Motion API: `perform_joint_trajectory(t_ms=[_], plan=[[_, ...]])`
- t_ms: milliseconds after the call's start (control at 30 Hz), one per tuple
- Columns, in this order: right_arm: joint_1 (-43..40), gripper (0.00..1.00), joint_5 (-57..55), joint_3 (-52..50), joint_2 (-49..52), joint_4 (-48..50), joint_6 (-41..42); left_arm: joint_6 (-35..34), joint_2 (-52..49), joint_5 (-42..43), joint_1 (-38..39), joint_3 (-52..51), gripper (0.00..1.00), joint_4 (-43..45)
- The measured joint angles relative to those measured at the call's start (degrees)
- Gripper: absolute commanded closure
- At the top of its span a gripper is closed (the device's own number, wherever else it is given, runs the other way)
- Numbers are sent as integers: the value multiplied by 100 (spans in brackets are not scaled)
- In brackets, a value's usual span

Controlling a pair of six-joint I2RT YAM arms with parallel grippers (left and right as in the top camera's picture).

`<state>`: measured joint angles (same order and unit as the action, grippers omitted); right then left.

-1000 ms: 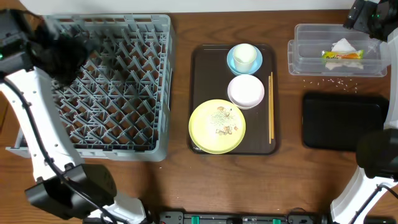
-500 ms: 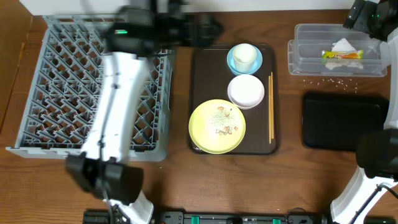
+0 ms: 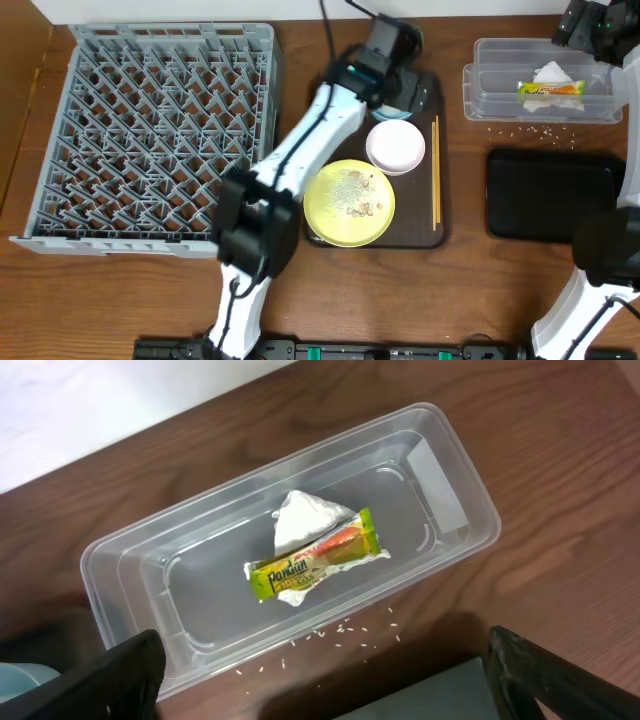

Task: Sort waste into correct bins and load items into the dishwasher
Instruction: 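Lower the rack, reach the left gripper to the cream cup and grasp it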

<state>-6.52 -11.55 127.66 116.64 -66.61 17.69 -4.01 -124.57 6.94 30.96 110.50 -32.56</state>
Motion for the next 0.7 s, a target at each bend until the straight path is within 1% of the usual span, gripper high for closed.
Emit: perform_joint_trajectory(t_ms=[200,567,700], plan=[[0,1,0,0,0,0,-11,365,-404,15,210,-22,1,278],[0,1,0,0,0,0,-13,957,-461,15,245,-24,0,817],[0,1,0,0,0,0,-13,1049,-623,17,247,-22,4,850]])
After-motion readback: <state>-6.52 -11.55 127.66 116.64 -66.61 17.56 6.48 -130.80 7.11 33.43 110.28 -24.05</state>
